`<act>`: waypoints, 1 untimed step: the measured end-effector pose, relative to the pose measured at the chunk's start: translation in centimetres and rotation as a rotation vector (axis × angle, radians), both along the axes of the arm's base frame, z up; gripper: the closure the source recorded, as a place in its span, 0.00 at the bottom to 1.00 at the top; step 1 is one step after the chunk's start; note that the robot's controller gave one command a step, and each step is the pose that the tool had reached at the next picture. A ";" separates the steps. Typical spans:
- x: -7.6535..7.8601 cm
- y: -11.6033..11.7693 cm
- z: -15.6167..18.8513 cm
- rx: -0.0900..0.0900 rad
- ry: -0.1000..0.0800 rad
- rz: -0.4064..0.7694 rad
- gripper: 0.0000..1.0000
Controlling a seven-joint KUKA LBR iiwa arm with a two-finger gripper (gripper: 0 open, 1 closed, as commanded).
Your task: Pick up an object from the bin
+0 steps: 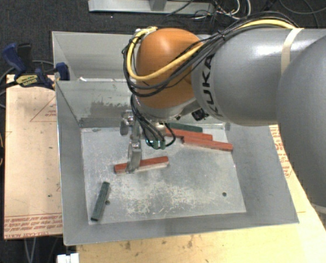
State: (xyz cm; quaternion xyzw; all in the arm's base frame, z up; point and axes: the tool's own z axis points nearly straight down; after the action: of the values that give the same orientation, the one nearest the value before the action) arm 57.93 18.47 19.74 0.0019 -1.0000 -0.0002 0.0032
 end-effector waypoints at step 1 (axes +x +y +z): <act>0.6 -5.7 -12.9 0.002 -0.011 0.036 0.00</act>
Offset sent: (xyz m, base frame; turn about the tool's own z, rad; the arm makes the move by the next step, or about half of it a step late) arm 0.0047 -0.0559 -0.1274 -0.0401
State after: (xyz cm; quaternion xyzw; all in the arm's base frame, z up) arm 58.52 12.78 6.81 0.0200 -0.9998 -0.0010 -0.0022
